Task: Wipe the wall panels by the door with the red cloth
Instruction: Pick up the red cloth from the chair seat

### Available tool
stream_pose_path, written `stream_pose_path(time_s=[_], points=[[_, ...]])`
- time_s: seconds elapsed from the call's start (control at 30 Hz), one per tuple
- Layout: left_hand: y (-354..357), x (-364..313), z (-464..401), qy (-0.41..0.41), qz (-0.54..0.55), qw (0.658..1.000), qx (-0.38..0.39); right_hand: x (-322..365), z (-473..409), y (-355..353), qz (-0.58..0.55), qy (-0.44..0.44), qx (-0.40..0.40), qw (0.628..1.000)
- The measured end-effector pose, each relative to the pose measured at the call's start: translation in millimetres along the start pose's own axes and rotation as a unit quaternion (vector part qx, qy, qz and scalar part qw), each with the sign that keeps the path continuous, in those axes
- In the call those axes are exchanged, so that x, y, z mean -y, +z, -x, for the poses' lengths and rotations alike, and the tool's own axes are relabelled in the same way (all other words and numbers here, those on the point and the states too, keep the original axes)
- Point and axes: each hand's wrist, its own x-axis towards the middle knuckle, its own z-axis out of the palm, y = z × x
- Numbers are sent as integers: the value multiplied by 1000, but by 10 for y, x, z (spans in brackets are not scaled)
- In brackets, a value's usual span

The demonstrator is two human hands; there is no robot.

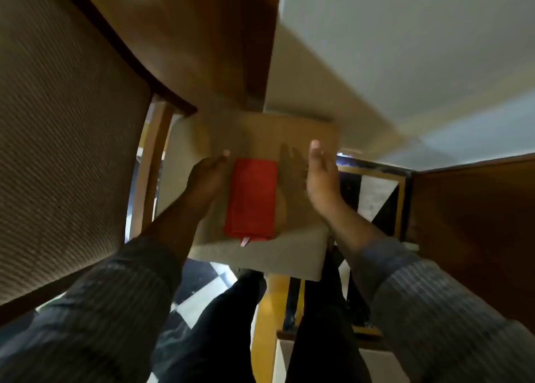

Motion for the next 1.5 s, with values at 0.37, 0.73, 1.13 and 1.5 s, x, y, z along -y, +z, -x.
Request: stream_pose_path(time_s=[0.37,0.73,1.13,1.5], points=[[409,683,-472,22,-202,978,-36,-748,-92,597,139,75,116,981],[418,647,-275,31,-93,995,26,-652,56,447,62,81,133,986],[354,-139,818,134,-28,990,44,161,579,-357,0,-20,84,996],[491,-1701,2103,372,1,926,57,1629,1103,-1546,-65,-187,-42,979]])
